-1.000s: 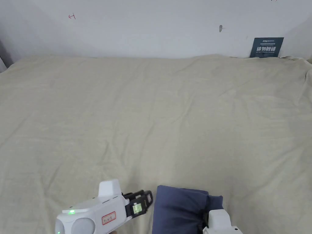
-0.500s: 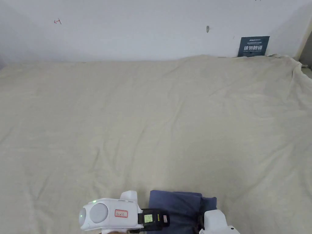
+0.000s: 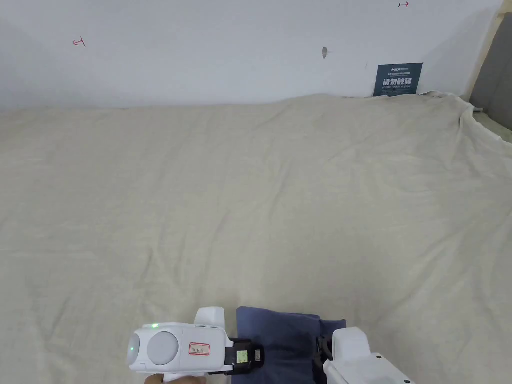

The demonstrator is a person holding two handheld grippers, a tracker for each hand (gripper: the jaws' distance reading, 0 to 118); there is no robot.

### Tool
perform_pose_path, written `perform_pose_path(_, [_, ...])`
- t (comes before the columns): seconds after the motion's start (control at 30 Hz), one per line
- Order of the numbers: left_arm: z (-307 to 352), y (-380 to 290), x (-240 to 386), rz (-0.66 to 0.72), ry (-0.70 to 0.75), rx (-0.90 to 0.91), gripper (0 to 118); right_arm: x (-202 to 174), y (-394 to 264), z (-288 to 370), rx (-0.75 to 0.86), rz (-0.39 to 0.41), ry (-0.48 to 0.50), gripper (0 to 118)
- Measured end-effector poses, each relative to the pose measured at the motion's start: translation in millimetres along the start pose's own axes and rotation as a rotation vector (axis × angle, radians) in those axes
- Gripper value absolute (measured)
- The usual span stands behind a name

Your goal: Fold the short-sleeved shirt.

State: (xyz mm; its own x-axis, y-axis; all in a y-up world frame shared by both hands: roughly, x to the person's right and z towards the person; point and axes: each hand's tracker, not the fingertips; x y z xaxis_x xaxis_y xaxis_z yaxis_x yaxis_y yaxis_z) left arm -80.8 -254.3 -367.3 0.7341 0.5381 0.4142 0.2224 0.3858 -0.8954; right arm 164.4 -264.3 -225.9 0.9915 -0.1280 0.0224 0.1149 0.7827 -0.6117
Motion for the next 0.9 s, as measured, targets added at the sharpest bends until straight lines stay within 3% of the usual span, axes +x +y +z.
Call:
perform_pose_path(0.2, [40, 23, -12, -0.052, 0.042, 0.042, 21, 8, 51, 46, 0.18, 0.008, 0.015, 0])
perform_pose_path(0.43, [120, 53, -73, -0.062, 0.197, 0.085, 21, 15, 104, 92, 0.344, 0.032, 0.001, 0])
perform_pose_path(0.67, [208, 71, -160, 0.026, 0.376, 0.124, 21, 8, 120, 106, 0.406, 0.068, -0.047, 0])
perform_pose_path(0.9, [270, 77, -221, 0.129, 0.544, 0.142, 21, 5, 122, 94, 0.402, 0.02, -0.053, 0])
